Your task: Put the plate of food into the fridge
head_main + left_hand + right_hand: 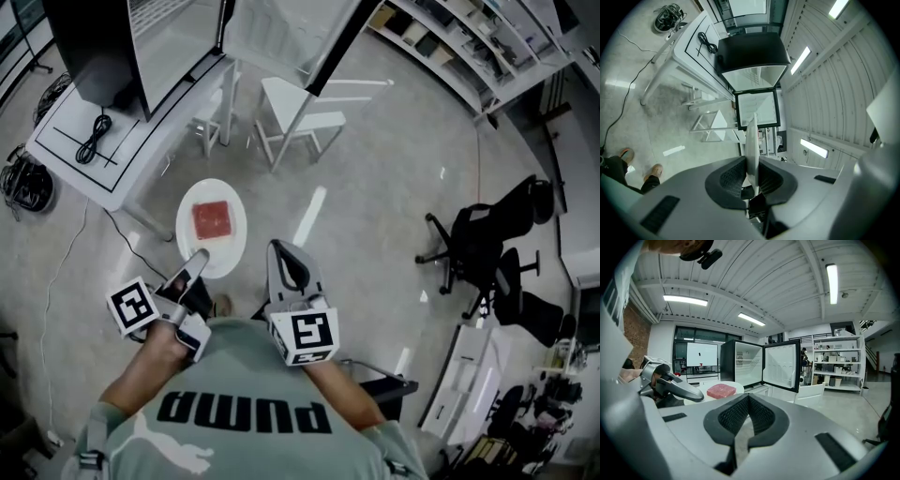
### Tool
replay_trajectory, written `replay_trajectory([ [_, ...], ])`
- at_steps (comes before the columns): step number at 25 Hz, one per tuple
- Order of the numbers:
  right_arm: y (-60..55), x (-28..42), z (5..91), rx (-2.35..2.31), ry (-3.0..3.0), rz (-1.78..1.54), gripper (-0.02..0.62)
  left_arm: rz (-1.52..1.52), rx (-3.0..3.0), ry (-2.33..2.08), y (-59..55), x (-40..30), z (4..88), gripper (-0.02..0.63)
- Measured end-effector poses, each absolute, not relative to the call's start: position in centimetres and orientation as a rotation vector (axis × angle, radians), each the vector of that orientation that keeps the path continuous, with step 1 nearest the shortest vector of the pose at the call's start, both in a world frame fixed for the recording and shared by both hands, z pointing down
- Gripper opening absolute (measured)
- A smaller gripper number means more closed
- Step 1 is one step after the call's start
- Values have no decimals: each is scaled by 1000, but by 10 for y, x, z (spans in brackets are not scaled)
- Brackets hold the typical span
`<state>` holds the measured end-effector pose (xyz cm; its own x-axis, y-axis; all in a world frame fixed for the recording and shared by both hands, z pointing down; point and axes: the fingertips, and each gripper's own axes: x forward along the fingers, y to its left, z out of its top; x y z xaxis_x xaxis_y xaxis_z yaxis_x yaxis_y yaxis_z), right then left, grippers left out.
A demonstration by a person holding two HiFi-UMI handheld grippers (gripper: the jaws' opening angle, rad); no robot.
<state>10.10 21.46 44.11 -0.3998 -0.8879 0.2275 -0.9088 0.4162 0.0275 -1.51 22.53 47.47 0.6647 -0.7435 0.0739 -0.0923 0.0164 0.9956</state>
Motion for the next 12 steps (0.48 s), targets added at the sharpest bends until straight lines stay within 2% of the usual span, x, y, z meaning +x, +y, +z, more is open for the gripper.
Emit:
replay_trajectory([
  [12, 212, 101, 439, 1573, -2476, 156, 5, -591, 1493, -727, 224, -12, 472, 48],
])
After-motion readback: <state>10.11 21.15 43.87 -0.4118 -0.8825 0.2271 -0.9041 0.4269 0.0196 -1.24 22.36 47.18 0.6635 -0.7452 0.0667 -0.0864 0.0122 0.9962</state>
